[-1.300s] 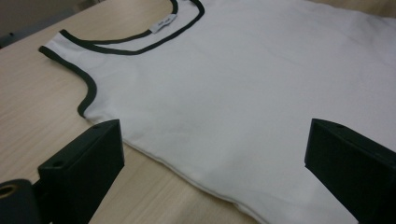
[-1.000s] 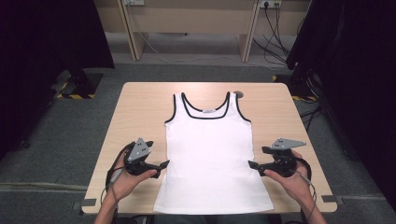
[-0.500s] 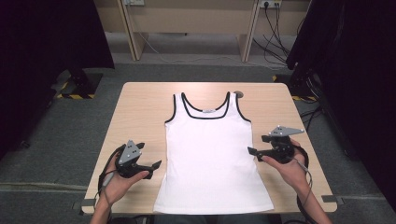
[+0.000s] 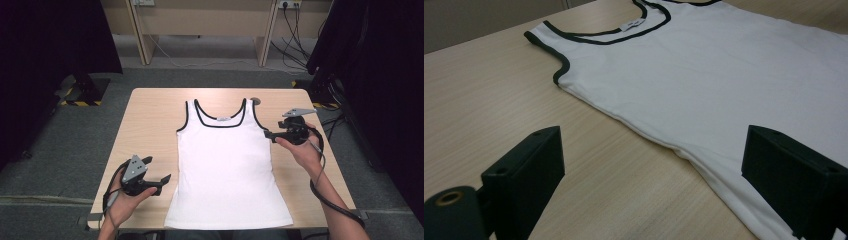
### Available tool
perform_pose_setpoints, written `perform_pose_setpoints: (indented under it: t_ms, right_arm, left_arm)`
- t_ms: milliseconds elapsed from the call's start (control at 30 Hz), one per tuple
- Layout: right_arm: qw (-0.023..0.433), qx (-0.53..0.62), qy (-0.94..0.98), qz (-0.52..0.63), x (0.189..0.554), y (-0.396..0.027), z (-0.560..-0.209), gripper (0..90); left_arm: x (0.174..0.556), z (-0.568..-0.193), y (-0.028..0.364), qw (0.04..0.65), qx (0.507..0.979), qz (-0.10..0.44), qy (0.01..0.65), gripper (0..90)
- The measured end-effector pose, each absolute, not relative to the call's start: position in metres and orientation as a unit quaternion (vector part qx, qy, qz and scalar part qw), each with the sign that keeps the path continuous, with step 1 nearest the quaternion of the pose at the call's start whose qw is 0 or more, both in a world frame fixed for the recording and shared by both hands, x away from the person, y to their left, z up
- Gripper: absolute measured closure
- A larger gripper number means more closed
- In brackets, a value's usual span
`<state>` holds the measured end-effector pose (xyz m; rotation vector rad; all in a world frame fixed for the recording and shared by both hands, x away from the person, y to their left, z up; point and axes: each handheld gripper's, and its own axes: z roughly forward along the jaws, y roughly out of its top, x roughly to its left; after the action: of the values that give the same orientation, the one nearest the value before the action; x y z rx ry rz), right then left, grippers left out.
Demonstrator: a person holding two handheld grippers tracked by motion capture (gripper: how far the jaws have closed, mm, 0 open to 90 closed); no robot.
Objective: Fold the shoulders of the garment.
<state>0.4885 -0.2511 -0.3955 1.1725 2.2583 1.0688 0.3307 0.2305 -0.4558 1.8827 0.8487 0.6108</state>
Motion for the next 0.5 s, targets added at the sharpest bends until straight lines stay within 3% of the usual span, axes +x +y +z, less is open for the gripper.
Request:
perform_pose_setpoints:
  t_ms: [500]
  right_arm:
    - [0.193,0.444,0.794,0.368,0.526,-0.248,-0.391,30.8]
  left_arm:
    - [0.330,-0.466,0.224,0.475,0.764,0.254,0.354,9.4]
